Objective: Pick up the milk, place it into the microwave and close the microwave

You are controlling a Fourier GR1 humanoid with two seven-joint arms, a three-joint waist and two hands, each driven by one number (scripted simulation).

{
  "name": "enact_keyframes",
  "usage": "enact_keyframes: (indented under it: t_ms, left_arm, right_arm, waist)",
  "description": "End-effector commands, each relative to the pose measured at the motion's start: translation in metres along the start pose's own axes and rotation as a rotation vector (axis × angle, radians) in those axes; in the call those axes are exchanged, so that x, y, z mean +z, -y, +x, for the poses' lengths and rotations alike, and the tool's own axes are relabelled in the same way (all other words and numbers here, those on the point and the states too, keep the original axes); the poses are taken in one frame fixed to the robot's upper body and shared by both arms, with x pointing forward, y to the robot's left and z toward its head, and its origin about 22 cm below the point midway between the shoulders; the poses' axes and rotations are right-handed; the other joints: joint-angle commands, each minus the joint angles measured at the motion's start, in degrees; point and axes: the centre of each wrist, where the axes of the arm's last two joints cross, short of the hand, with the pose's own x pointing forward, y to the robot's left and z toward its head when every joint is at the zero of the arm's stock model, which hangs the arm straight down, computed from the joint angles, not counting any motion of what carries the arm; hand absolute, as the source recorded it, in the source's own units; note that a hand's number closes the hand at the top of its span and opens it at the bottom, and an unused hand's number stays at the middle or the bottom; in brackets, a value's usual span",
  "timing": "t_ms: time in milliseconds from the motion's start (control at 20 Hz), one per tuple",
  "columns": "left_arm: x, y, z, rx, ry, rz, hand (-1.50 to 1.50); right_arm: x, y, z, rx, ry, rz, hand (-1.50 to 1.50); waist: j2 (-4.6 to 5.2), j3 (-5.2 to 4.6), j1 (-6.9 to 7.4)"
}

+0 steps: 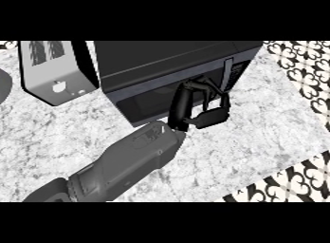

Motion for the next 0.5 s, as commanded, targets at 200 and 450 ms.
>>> enact_keyframes:
  t_ms: [200,450]
  left_arm:
    - [0.008,-0.039,-0.04,-0.072,-0.199,0.231,-1.5]
    - [0.012,-0.038,-0.042,-0.038,-0.221,0.226,-1.5]
  right_arm:
    - [0.009,-0.001,0.009,0.003,-0.002,-0.036,-1.5]
    - [0.01,-0.005,0.017,0.006,-0.027,-0.028,-1.5]
  waist:
    - [0.23,-0.28,2.89]
    - [-0.24,-0.41,3.31]
